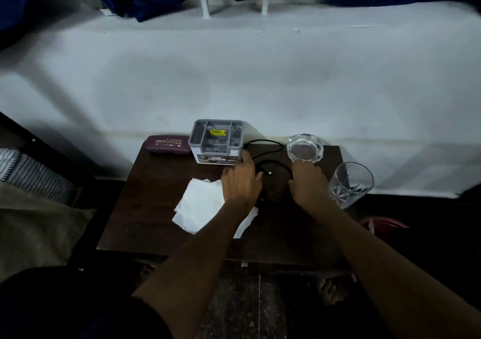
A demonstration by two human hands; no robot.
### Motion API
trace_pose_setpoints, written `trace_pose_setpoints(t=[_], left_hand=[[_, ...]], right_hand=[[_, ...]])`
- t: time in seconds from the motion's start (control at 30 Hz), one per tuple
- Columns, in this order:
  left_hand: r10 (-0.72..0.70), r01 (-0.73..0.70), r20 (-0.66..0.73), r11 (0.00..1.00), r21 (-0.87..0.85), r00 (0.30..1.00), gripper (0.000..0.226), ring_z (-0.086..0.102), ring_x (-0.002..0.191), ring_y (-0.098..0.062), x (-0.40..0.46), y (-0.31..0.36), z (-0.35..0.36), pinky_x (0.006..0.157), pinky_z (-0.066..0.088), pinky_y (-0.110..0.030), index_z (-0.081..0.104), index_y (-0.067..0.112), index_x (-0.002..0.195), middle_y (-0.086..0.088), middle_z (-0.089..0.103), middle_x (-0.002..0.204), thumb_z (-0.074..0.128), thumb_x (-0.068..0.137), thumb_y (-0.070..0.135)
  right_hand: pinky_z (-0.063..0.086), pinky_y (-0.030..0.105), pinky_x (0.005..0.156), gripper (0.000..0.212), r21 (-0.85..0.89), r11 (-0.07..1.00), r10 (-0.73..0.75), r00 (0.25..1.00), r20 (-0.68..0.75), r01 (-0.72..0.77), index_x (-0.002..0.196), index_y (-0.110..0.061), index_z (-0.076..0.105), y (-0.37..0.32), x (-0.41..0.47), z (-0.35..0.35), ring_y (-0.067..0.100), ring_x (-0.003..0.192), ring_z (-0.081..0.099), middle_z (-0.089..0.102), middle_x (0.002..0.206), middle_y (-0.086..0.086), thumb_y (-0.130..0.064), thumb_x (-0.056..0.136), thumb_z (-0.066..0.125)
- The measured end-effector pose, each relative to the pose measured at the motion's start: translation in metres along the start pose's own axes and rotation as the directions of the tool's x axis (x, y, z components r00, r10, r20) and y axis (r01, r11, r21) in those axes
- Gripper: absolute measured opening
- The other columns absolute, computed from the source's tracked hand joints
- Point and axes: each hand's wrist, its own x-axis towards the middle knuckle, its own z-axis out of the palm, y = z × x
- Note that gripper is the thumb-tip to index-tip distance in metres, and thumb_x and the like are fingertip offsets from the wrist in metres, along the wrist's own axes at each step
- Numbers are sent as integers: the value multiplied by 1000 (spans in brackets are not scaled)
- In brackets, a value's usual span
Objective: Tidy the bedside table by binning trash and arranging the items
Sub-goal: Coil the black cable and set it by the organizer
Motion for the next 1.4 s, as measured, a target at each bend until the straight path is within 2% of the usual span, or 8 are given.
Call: trace_pose_setpoints(t=[0.2,0.37,0.57,0.7,0.9,1.17,1.3,1.4], left_hand=[[46,-47,27,999,24,999,37,76,94,-41,3,3,0,75,55,-42,51,9,125,-16,77,104,64,97,30],[111,-119,-104,990,-71,988,36,75,94,-41,3,18,-32,74,56,-44,54,14,127,-15,75,108,63,99,35],[208,-238,-223,964,-117,952,25,71,81,-38,9,27,-89,62,43,-35,63,9,92,-13,69,91,53,104,29],[158,-238,-340,949,-209,927,31,67,78,-39,11,30,-135,62,35,-36,60,9,83,-14,67,83,55,105,30],[-53,-178,-447,869,-461,893,22,62,67,-26,11,20,-194,62,37,-34,69,17,93,1,68,69,57,104,32],[-236,-95,-253,527,-844,938,17,60,52,-11,-3,4,-203,63,50,-29,76,10,92,-5,66,56,60,99,13],[-279,42,-61,351,-935,958,17,59,47,-14,-21,6,-186,55,47,-26,73,2,95,-7,67,58,57,97,-3],[-246,103,23,315,-943,969,8,55,48,-22,-40,9,-173,49,45,-27,67,-3,99,-19,68,64,59,99,-3]], right_hand=[[54,42,86,22,104,994,57,992,-111,-46,115,-7,60,-7,-7,-13,44,111,67,67,117,21,-6,93,59],[51,38,72,14,111,987,-72,941,-330,114,104,-15,60,-15,-17,-43,37,95,68,65,106,12,-8,92,57],[40,35,61,10,122,975,-94,847,-524,183,105,-17,60,-31,-41,-87,35,83,64,57,100,7,-11,99,55],[55,43,74,5,265,931,-65,826,-560,252,105,-17,64,-39,-52,-110,27,89,66,63,103,3,-18,100,62],[55,42,77,10,363,884,-51,832,-553,296,92,-13,64,-45,-58,-113,26,84,67,71,90,3,-19,99,65],[61,46,84,12,684,646,9,893,-451,339,104,-17,75,-59,-64,-107,18,85,77,80,86,-4,-14,96,67],[62,47,89,21,775,502,-41,905,-423,385,120,-15,69,-70,-65,-112,14,84,80,82,100,-1,-12,101,62],[62,50,92,22,826,417,-48,917,-396,379,120,-15,69,-73,-65,-114,17,93,79,83,107,-3,-8,102,59]])
